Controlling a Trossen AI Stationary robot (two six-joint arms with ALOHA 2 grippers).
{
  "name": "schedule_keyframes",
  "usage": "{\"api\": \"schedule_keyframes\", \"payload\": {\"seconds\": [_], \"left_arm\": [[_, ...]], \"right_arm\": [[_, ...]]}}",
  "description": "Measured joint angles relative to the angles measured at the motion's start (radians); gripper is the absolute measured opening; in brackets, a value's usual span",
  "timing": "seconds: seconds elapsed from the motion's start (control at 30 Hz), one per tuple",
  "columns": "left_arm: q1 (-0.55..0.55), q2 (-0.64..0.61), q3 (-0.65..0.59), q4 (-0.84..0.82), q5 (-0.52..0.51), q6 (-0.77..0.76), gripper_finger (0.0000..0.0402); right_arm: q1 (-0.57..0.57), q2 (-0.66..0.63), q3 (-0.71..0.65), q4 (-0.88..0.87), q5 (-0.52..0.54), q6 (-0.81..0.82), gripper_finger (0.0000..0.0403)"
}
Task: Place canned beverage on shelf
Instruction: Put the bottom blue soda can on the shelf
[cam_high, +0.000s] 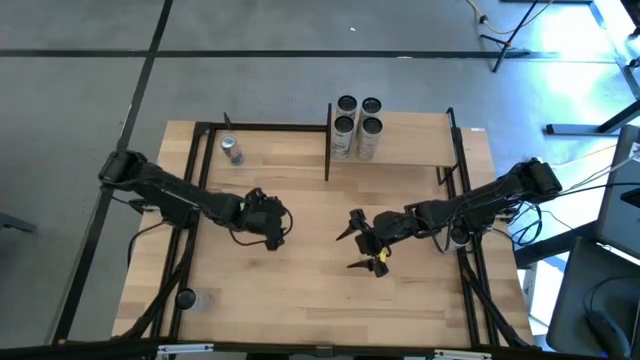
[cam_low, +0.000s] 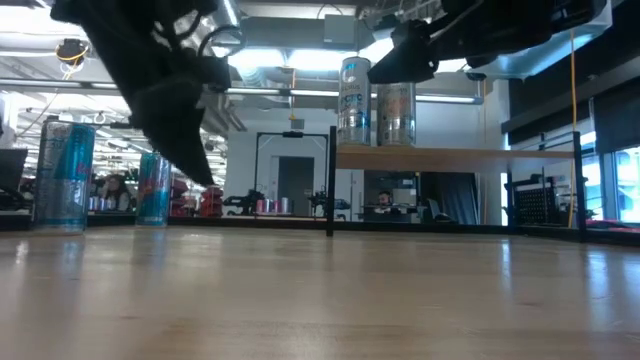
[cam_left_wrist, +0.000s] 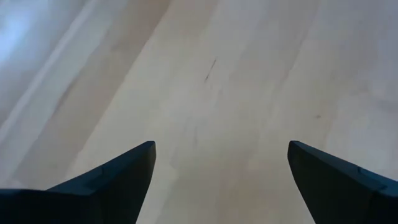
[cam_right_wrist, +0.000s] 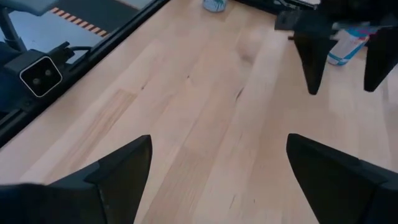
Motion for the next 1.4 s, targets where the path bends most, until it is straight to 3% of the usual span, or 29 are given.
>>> {"api": "schedule_keyframes", "payload": {"seconds": [0.3, 0.6, 0.87, 1.0, 1.2, 1.4], "left_arm": [[-0.008, 0.04, -0.012, 0.091, 0.075, -0.009, 0.0353], [-0.099, -0.093, 0.145, -0.303, 0.008, -0.197, 0.0353], [-0.153, -0.188, 0.154, -0.588, -0.026, -0.448, 0.0353], [-0.161, -0.193, 0.153, -0.662, -0.042, -0.51, 0.0353], [-0.148, -0.199, 0.202, -0.703, -0.122, -0.469, 0.0353], [-0.125, -0.2, 0.296, -0.939, -0.137, -0.628, 0.0353]], "right_arm": [[0.0, 0.0, 0.0, -0.002, 0.021, 0.004, 0.0358], [0.0, 0.0, 0.0, 0.001, 0.021, 0.007, 0.0358], [0.0, 0.0, 0.0, -0.005, 0.019, 0.007, 0.0358], [0.0, 0.0, 0.0, -0.006, 0.019, 0.005, 0.0358], [0.0, -0.001, 0.0, 0.004, 0.044, 0.003, 0.0358], [0.0, -0.001, 0.0, 0.005, 0.063, 0.003, 0.0358]]}}
